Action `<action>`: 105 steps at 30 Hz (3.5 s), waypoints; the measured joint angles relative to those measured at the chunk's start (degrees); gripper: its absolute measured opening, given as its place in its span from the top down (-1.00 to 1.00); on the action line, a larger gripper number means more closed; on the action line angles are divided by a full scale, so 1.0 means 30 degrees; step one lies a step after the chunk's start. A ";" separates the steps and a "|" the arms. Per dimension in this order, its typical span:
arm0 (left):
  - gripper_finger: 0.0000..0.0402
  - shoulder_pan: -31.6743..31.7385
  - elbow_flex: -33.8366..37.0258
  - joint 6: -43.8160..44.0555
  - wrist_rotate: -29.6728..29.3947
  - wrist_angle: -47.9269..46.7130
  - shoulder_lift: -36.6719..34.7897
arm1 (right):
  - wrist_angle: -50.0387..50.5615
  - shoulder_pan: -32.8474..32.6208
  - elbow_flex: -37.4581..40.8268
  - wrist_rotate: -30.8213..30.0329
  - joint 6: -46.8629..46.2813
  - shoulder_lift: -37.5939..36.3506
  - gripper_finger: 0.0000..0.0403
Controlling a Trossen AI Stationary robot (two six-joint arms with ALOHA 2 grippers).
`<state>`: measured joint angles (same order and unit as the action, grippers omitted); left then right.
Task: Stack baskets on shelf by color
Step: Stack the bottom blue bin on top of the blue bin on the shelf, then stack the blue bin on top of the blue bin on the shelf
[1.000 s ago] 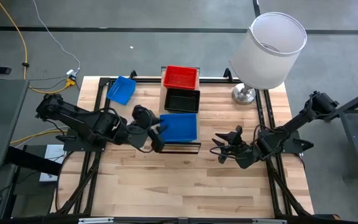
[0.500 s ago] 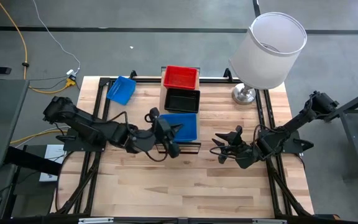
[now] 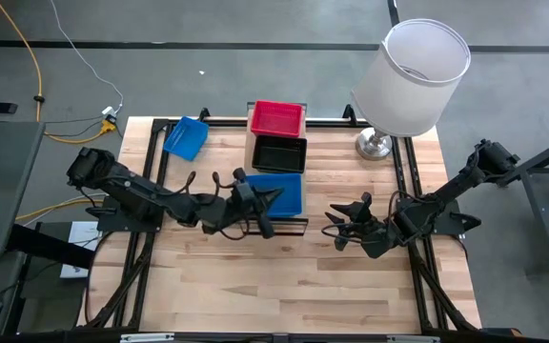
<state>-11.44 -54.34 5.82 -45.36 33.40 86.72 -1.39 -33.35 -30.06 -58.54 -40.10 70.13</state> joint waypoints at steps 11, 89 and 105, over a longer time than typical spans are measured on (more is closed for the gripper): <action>1.00 0.1287 0.0013 0.0346 -0.0754 -0.1917 -0.0007 | 0.0000 0.0001 0.0000 -0.0003 -0.0070 0.0000 0.39; 0.36 1.2835 0.7095 -0.8734 -0.3850 -2.9547 -0.2407 | 0.0102 0.0001 0.0000 -0.0418 -0.0340 0.0000 0.39; 0.37 1.5441 0.8819 -1.5787 -0.3410 -2.0073 -0.2404 | 0.0102 0.0001 0.0000 -0.0521 -0.0257 0.0000 0.39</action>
<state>34.89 -27.89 -41.54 -55.59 -26.81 79.50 -1.08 -33.34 -30.06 -60.10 -40.87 70.13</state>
